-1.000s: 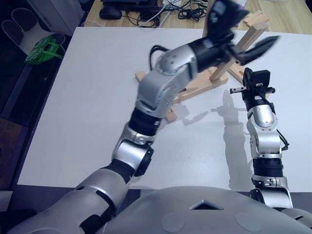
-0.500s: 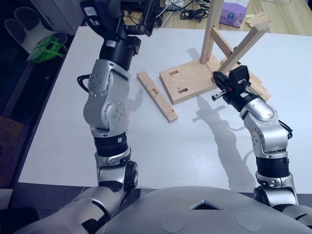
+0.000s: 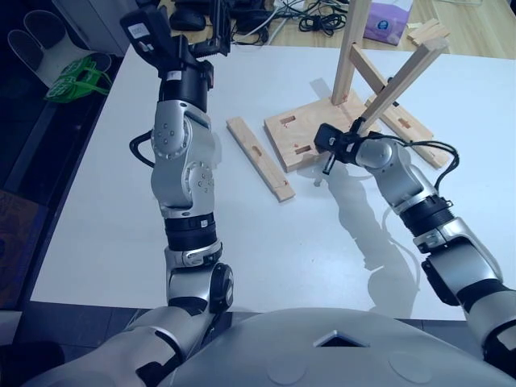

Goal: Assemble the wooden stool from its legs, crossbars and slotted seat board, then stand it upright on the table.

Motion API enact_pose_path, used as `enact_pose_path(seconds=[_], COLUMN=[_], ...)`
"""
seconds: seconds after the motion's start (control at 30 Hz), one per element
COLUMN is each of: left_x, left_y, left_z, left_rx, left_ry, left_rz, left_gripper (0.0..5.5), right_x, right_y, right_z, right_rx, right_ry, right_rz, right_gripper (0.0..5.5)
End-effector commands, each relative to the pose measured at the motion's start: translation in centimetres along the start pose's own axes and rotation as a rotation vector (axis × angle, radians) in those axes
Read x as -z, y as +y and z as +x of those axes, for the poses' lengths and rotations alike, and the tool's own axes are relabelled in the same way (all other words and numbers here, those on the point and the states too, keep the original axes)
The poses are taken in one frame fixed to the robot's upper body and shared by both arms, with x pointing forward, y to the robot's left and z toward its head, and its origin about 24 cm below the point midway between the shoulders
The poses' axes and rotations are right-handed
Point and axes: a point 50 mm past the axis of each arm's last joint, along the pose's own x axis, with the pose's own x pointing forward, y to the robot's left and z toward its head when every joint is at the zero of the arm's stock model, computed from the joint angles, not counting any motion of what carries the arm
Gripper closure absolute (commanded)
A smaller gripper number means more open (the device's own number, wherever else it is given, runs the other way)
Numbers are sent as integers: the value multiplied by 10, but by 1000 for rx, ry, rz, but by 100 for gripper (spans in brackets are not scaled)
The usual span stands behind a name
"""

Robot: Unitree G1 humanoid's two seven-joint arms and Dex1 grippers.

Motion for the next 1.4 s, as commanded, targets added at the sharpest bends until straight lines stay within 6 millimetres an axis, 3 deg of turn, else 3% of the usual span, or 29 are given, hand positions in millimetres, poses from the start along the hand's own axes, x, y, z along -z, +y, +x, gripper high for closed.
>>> enact_pose_path(seconds=[0.03, 0.17, 0.23, 0.37, 0.5, 0.7, 0.8, 0.93, 1.13, 1.27, 1.4], left_x=[0, 2, 1, 1, 1, 2, 3, 5, 2, 3, 7], left_y=[2, 2, 7, 9, 8, 6, 5, 8, 8, 9, 6], left_z=[5, 7, 4, 3, 4, 4, 4, 2, 6, 6, 4], left_rx=[-7, -3, -28, -42, -36, -39, -43, -56, -57, -52, -3], left_ry=[-4, -1, -10, -15, -15, -16, -15, -14, -26, -25, 12], left_rz=[12, 7, 18, 25, 21, 14, 10, 13, 12, 16, 58], left_gripper=[53, 53, 53, 53, 53, 53, 53, 53, 53, 53, 53], right_x=[15, 31, 21, -26, -32, -23, -16, -8, 21, 25, 13], right_y=[20, 22, 4, -23, -25, -4, 6, 10, 1, -22, -43], right_z=[-30, -59, -55, -44, -19, 29, 36, 22, -20, -40, -59], right_rx=[-214, -288, -192, -5, 17, -56, -127, -288, -516, -472, -329], right_ry=[-12, 17, -50, -307, -277, -66, -24, -16, 43, 43, -22], right_rz=[-42, -85, -67, 23, 51, -33, -80, -160, -299, -346, -357], right_gripper=[548, 548, 548, 548, 548, 548, 548, 548, 548, 548, 548])
